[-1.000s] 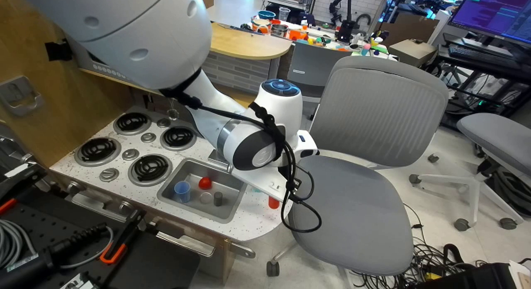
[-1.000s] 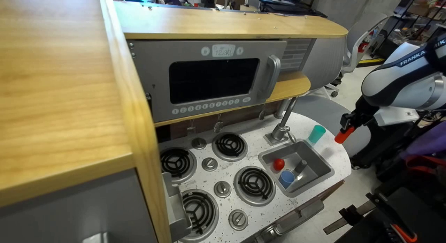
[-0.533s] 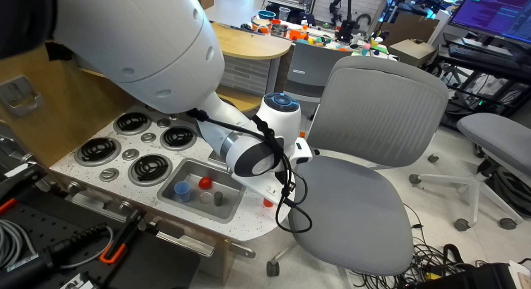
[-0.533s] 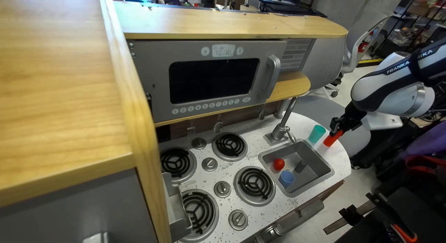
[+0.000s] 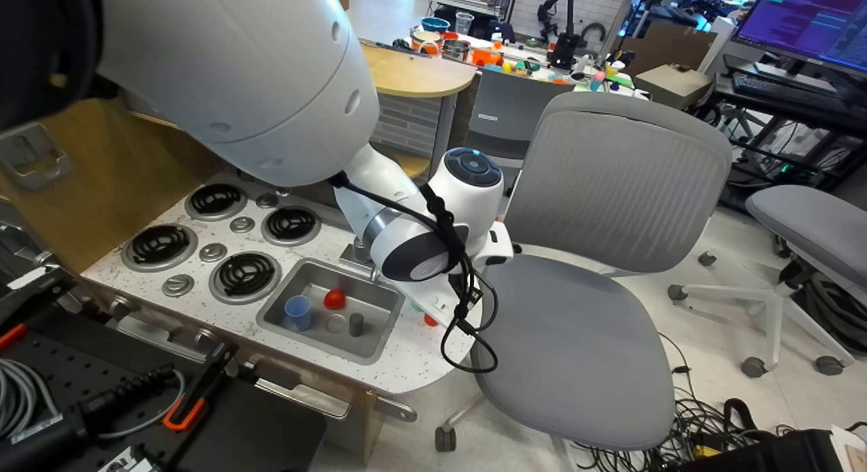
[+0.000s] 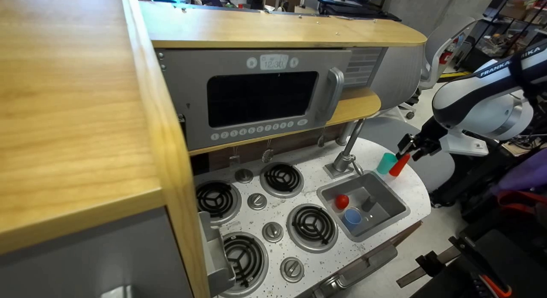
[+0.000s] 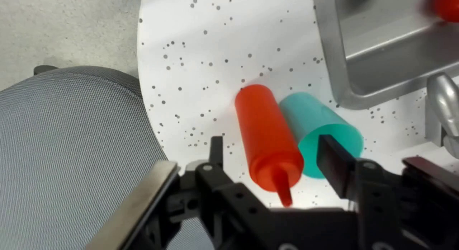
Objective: Move the orange bottle close to the blue cup
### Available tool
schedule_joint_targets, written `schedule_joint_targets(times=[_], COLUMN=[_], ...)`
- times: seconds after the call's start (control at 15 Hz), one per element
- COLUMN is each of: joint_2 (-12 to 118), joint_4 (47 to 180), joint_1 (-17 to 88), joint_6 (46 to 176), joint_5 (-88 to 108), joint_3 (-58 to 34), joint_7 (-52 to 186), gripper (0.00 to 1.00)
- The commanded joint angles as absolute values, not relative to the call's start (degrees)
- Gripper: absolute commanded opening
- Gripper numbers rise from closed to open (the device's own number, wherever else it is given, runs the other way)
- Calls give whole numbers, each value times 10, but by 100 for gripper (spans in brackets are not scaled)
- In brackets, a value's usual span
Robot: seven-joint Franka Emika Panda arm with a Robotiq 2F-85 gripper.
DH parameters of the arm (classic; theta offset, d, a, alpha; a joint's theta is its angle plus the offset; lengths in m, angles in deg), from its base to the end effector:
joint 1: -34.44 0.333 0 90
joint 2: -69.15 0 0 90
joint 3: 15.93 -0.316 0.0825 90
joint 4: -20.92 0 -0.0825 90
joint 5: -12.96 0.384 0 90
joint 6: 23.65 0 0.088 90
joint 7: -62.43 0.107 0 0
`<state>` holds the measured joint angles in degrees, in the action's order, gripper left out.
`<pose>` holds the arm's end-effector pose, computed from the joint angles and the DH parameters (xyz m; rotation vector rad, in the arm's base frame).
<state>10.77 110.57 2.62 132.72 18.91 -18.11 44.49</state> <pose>0.5945 -0.3467 0.0534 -3.0777 0.4917 -0.2572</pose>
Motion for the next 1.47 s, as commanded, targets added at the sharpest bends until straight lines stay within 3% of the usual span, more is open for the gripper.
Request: schedule_joint_targets(times=[0.0, 0.67, 1.13, 1.2, 1.4], joint_2=[163, 363, 539, 472, 488], joint_4=[1137, 1299, 1465, 1397, 1411], joint_1=[6, 19, 104, 104, 122], joint_6=[1312, 1295, 1194, 1214, 1212], joint_5=[206, 221, 202, 218, 222], joint_3=[-199, -196, -162, -151, -142], joint_7=[429, 429, 428, 431, 433], gripper=[98, 100, 100, 100, 100])
